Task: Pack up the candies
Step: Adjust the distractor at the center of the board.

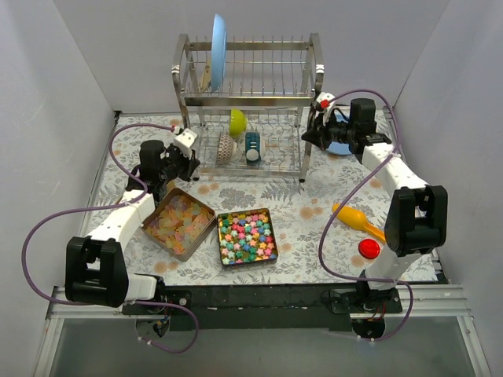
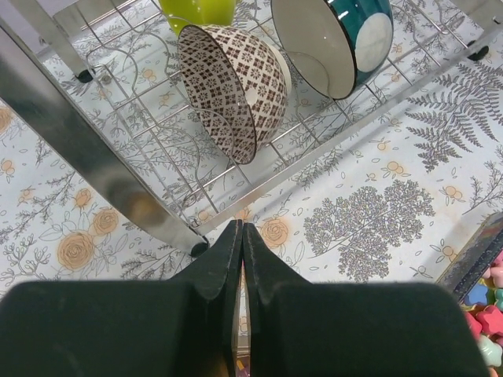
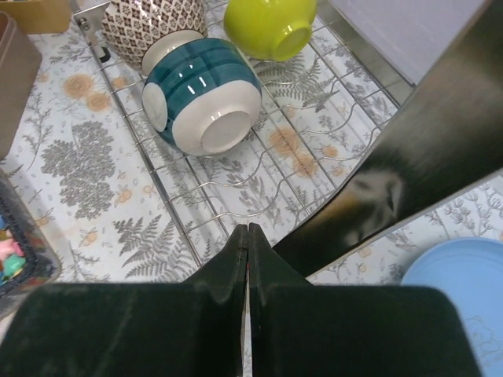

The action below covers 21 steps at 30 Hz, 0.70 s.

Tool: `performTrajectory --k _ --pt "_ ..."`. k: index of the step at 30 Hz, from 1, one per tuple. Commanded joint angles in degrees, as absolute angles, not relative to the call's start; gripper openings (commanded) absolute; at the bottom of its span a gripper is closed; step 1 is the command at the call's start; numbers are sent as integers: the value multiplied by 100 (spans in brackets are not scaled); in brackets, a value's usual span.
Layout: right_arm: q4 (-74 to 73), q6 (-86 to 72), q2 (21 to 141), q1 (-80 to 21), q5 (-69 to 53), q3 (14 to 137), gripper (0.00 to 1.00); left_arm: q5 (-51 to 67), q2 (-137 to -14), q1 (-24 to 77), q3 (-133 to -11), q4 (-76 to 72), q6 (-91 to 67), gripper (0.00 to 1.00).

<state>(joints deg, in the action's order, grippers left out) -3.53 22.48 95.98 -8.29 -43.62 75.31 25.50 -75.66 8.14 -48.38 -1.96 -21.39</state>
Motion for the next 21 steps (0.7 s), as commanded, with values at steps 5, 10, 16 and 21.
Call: performTrajectory --k 5,10,16,21 --pt "352 2030 10011 -729 -4033 8068 1 2952 -7120 712 -4851 815 -1828 1" --pt "-191 2223 9511 -756 -4482 7754 10 3357 -6812 703 -5045 1949 -1032 38" --pt "-1636 2582 8456 -975 -4955 6830 50 3401 -6662 703 -5212 3968 -133 54" --pt "-2189 3514 7674 -1660 -4658 5768 57 3139 -6645 1080 -5037 4772 544 52"
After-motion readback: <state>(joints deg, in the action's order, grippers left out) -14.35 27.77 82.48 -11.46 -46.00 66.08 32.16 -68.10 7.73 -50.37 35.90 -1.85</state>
